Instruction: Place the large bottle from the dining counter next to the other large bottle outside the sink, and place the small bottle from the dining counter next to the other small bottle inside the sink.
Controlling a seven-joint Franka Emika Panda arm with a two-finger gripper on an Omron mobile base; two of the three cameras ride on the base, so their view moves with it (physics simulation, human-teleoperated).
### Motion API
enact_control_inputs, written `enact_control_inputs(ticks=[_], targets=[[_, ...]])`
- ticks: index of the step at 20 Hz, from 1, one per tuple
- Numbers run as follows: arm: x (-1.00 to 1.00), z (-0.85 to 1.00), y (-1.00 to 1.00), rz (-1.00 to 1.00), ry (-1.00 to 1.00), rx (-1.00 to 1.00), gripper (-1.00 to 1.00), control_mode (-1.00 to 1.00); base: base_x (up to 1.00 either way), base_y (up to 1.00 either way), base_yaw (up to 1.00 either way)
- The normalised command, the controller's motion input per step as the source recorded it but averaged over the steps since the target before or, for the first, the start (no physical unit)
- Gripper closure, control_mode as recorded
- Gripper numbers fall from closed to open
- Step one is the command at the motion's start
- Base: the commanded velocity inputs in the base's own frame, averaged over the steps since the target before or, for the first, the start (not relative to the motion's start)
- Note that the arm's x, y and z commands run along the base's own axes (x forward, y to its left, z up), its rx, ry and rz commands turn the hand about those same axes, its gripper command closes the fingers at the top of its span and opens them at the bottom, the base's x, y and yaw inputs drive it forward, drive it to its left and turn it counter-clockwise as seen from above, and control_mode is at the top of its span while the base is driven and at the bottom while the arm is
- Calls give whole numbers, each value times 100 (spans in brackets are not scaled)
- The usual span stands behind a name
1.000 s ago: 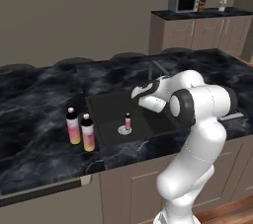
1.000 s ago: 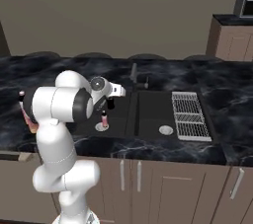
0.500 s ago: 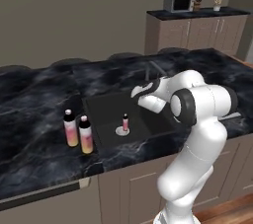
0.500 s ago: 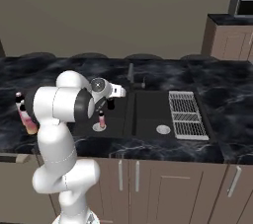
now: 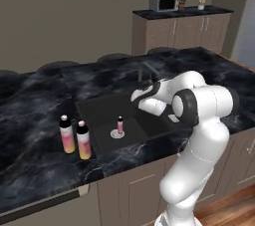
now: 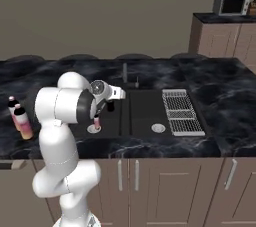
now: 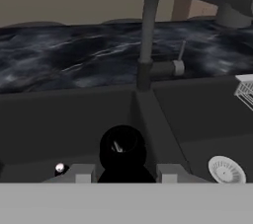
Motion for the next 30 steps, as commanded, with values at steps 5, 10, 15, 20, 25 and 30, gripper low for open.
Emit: enact_control_inputs(ticks=[5, 10, 15, 20, 25, 30], targets=[[0, 0, 0, 0, 0, 0, 100, 100, 0, 37, -27], [0, 0, 0, 0, 0, 0, 100, 100, 12, 17, -15], [0, 0, 0, 0, 0, 0, 100, 100, 29, 3, -7], [0, 0, 0, 0, 0, 0, 100, 100, 32, 15, -6], [0, 0, 0, 0, 0, 0, 100, 100, 23, 18, -5], [0, 0, 0, 0, 0, 0, 100, 100, 13, 3, -2]])
